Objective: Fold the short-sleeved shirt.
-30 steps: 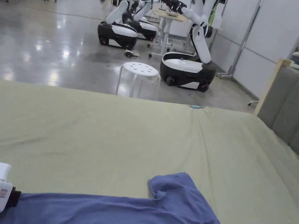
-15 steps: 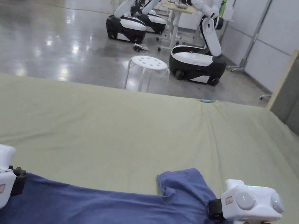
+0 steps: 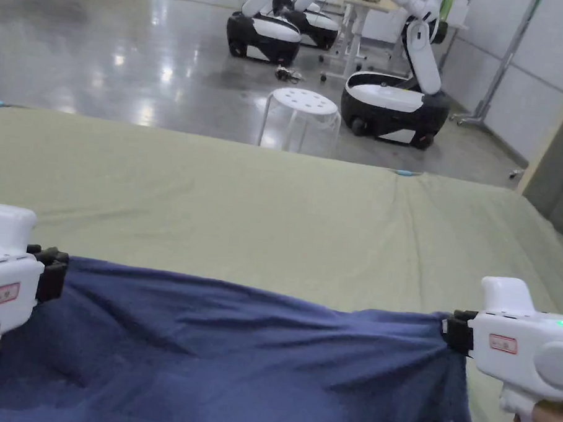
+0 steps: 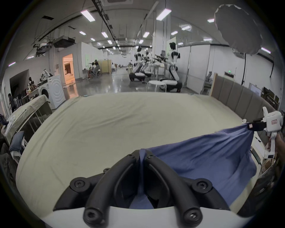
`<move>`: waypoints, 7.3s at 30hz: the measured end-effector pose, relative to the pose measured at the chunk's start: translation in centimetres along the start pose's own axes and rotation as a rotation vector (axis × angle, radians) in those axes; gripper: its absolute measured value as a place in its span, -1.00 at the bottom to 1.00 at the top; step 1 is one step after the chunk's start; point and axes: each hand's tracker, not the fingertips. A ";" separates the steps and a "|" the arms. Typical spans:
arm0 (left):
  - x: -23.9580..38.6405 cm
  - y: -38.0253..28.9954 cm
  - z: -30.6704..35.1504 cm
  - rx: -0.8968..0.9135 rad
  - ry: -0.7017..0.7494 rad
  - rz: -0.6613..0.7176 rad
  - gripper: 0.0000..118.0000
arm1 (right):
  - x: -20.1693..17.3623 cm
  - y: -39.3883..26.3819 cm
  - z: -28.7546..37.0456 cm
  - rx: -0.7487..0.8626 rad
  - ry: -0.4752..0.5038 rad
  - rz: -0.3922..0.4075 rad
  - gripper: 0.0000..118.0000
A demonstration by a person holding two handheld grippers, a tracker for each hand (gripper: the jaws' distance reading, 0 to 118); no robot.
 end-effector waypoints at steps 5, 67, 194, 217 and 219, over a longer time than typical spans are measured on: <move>-0.5 -5.2 9.3 0.008 0.018 0.002 -0.90 | -1.2 -6.1 8.4 0.054 0.034 -0.026 -0.91; -16.8 -19.8 3.2 -0.500 -0.644 0.898 0.18 | -24.0 -17.1 10.5 0.283 0.086 0.046 -0.85; -6.7 -12.2 7.6 -0.070 -0.108 0.656 -0.80 | -21.3 -17.5 12.8 0.330 0.178 -0.047 -0.85; 19.3 -11.4 6.1 -0.016 -0.450 0.137 -0.01 | -15.7 -20.2 14.6 0.339 0.084 -0.094 -0.85; 16.8 -9.4 6.9 0.016 -0.449 0.217 -0.01 | -15.6 -20.3 14.2 0.336 0.091 -0.110 -0.85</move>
